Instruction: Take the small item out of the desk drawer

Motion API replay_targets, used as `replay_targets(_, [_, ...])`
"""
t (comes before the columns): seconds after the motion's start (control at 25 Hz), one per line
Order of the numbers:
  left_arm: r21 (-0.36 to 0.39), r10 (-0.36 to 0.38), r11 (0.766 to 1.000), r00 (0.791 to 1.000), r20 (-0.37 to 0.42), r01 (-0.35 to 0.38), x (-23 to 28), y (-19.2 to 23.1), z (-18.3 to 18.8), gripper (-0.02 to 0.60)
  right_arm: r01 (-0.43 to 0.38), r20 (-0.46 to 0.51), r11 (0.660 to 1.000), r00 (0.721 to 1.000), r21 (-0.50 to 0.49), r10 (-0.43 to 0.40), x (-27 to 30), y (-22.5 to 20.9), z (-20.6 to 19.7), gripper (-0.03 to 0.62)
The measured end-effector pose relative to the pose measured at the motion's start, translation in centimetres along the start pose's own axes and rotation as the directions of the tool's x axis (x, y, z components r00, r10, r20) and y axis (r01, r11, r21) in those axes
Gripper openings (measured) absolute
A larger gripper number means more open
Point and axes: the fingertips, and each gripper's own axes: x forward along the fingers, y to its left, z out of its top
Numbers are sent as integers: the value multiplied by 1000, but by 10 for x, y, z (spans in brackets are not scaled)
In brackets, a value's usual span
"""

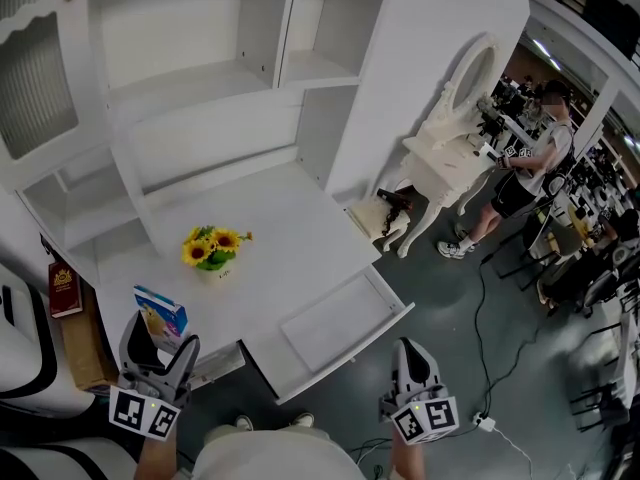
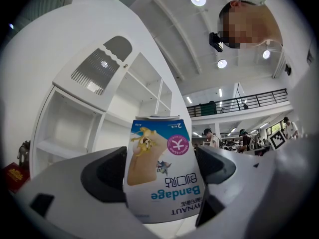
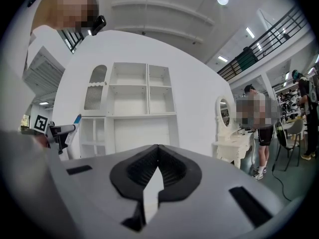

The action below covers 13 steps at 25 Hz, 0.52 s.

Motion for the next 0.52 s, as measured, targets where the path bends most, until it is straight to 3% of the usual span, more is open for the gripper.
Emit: replay_targets(0.52, [-15, -10, 1000, 1000, -12, 10, -18, 3, -8, 440, 1, -10, 1000, 1000, -20, -1, -14, 21, -8, 9])
